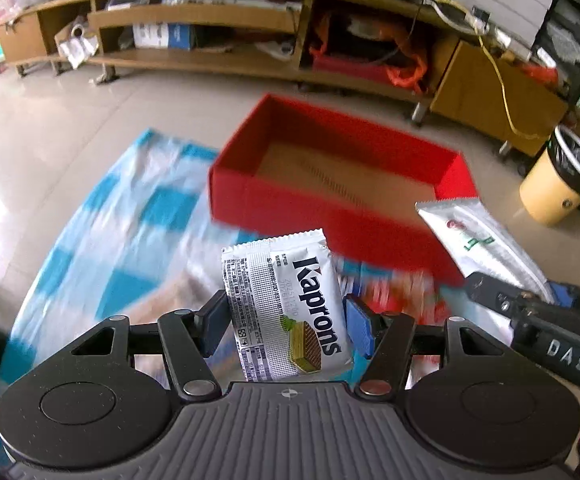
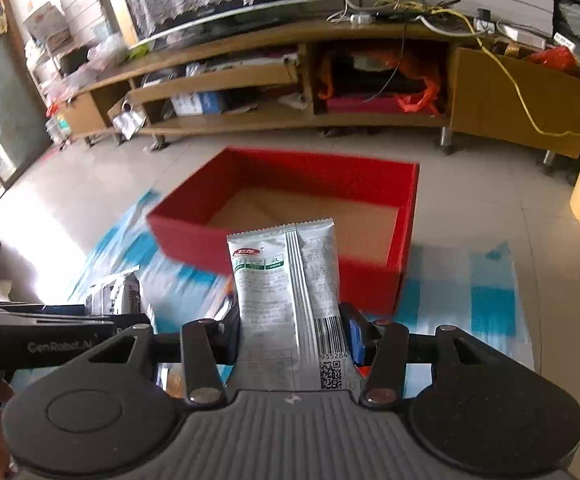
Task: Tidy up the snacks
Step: 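Carry the Kaprons pack and white sachet with both tools over the red box, then open the left tool to drop the Kaprons pack while the right releases the sachet, then move both open tools back from the red box to the snack pile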
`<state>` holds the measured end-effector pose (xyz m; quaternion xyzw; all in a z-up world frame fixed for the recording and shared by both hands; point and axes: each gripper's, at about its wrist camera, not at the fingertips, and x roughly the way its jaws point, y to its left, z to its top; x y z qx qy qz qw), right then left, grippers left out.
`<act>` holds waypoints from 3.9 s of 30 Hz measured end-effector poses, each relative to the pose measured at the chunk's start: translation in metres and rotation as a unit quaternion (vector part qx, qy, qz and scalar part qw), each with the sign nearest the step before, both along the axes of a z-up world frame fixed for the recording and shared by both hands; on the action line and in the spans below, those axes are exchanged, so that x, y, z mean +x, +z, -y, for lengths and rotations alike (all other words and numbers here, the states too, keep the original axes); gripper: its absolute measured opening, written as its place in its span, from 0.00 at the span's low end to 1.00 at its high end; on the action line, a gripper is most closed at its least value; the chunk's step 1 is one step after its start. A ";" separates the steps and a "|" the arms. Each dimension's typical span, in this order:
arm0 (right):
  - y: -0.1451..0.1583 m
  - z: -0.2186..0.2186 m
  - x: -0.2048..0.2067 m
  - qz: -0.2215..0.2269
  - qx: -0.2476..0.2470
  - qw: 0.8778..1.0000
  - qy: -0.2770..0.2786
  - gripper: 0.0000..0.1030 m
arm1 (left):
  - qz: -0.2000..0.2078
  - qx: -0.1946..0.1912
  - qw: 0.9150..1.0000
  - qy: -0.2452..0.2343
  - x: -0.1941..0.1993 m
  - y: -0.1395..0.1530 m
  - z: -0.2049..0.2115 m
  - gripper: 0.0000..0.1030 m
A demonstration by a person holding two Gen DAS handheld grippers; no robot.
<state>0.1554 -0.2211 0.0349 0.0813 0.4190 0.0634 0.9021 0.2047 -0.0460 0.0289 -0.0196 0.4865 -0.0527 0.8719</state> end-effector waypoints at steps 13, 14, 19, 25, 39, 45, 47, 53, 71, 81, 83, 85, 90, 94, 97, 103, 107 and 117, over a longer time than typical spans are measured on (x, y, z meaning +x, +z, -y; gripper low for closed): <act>-0.013 0.014 0.070 0.007 -0.005 1.000 -0.019 0.44 | 0.035 0.023 0.999 -0.008 0.079 -0.003 0.031 0.66; -0.013 0.014 0.075 0.010 -0.007 1.000 -0.020 0.44 | 0.033 0.021 0.999 -0.009 0.084 -0.006 0.032 0.66; -0.022 0.017 0.091 0.011 -0.008 1.000 -0.025 0.44 | 0.045 0.029 0.999 -0.012 0.103 -0.013 0.037 0.66; -0.040 0.016 0.108 0.006 -0.006 1.000 -0.028 0.44 | 0.049 0.025 0.998 -0.014 0.120 -0.027 0.038 0.66; -0.083 0.003 0.118 -0.040 -0.056 0.998 0.004 0.45 | 0.011 0.091 0.995 -0.028 0.128 -0.071 0.034 0.71; -0.082 0.004 0.112 -0.055 -0.072 0.996 0.014 0.45 | -0.009 0.144 0.988 -0.051 0.115 -0.074 0.042 0.70; -0.082 0.003 0.111 -0.064 -0.079 0.995 0.021 0.46 | -0.024 0.138 0.989 -0.051 0.112 -0.074 0.041 0.71; -0.080 0.001 0.101 -0.092 -0.083 0.992 0.039 0.46 | -0.053 0.125 0.989 -0.053 0.098 -0.069 0.036 0.71; -0.045 -0.001 0.047 -0.065 -0.088 0.994 0.025 0.56 | -0.020 0.091 0.995 -0.042 0.048 -0.030 0.027 0.81; -0.029 0.001 0.027 -0.041 -0.076 0.996 0.015 0.60 | -0.013 0.050 0.998 -0.033 0.023 -0.009 0.011 0.85; -0.028 0.003 0.024 -0.041 -0.073 0.996 0.010 0.60 | -0.014 0.042 0.999 -0.032 0.018 -0.006 0.008 0.85; -0.025 0.005 0.019 -0.039 -0.067 0.997 0.004 0.60 | -0.012 0.040 0.999 -0.029 0.012 -0.004 0.004 0.85; -0.020 0.002 0.000 -0.036 -0.065 0.997 0.010 0.61 | -0.019 0.047 0.998 -0.028 -0.005 -0.005 -0.006 0.85; -0.019 -0.008 -0.014 -0.035 -0.061 0.997 0.020 0.61 | -0.028 0.049 0.998 -0.026 -0.021 -0.009 -0.017 0.85; -0.018 -0.015 -0.024 -0.035 -0.060 0.997 0.030 0.61 | -0.033 0.050 0.998 -0.020 -0.033 -0.010 -0.028 0.85; -0.023 -0.028 -0.044 -0.043 -0.060 0.996 0.046 0.61 | -0.046 0.055 0.997 -0.009 -0.056 -0.017 -0.051 0.86; -0.029 -0.035 -0.055 -0.052 -0.060 0.995 0.052 0.61 | -0.066 0.054 0.996 0.002 -0.072 -0.027 -0.065 0.86; -0.035 -0.056 -0.090 -0.066 -0.051 0.994 0.074 0.62 | -0.102 0.056 0.993 0.021 -0.102 -0.048 -0.087 0.86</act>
